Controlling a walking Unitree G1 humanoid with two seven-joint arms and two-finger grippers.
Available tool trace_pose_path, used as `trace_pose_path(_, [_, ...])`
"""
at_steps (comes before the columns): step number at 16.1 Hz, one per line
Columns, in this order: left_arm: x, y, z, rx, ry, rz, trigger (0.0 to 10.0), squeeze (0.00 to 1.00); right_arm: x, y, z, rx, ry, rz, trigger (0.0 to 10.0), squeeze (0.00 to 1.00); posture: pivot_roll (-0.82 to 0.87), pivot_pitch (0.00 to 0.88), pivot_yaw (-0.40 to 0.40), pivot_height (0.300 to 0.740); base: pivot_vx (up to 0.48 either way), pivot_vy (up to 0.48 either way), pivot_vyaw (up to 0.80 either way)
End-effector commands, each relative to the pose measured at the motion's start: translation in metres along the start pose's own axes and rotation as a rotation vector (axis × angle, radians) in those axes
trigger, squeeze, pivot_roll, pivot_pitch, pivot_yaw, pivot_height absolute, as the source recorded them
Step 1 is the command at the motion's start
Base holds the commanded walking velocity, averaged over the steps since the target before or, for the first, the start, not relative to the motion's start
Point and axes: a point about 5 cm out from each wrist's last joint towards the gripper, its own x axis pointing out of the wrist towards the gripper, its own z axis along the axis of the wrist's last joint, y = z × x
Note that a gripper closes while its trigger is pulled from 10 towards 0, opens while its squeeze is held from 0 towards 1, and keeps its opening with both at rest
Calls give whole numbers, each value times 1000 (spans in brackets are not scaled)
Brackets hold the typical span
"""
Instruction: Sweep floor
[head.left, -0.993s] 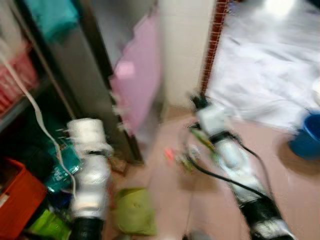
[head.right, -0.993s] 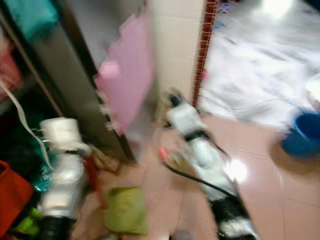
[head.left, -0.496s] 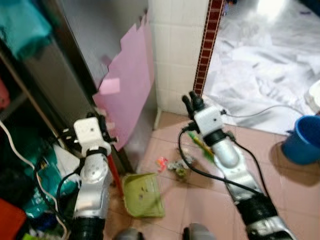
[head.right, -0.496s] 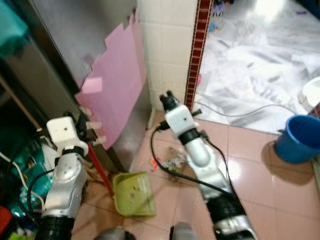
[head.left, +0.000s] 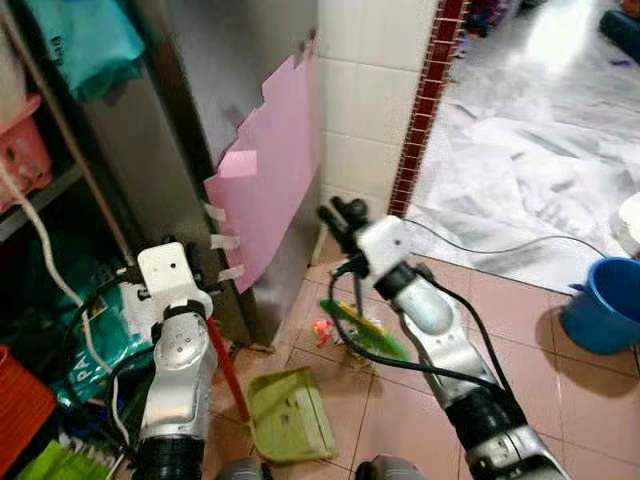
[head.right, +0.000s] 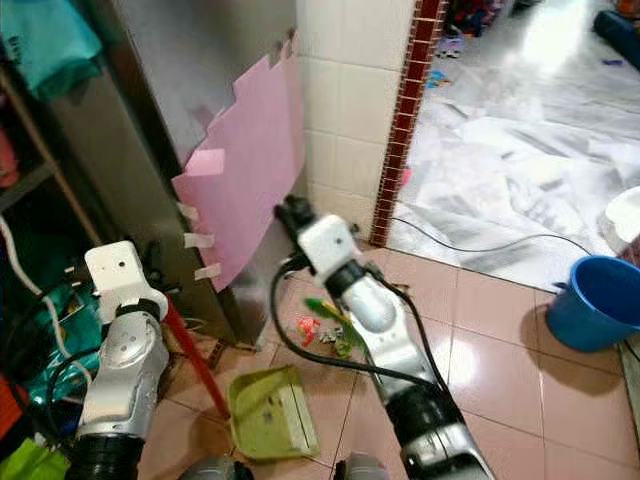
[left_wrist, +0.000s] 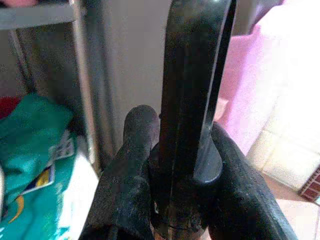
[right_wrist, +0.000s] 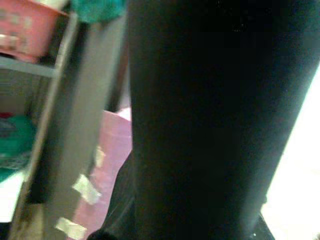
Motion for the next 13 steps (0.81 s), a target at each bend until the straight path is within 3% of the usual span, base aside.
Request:
trace_pose_path(1, [-4, 0, 8, -29, -27, 29, 10000, 0, 13, -2, 21, -68, -117, 44, 10000, 0, 2, 8, 27, 740, 0, 0, 0])
trace_pose_path(4, [-13, 18, 1, -32, 0, 95, 10000, 0, 25, 7, 34, -147, -221, 158, 10000, 0, 47, 52, 14, 740, 0, 0, 0])
trace_pose_path(7, [-21, 23, 6, -3, -11, 114, 10000, 0, 34, 13, 35, -104, -262, 193, 10000, 0, 104, 120, 1, 740, 0, 0, 0])
trace_pose_path(10, [-32, 29, 18, 22, -37, 115, 10000, 0, 35, 37, 12, -19, -210, 271, 10000, 0, 182, 182, 3, 740, 0, 0, 0])
trace_pose_path(13, [-41, 39, 27, 40, -45, 128, 10000, 0, 24, 57, -8, 24, -145, 357, 10000, 0, 236, 218, 7, 740, 0, 0, 0])
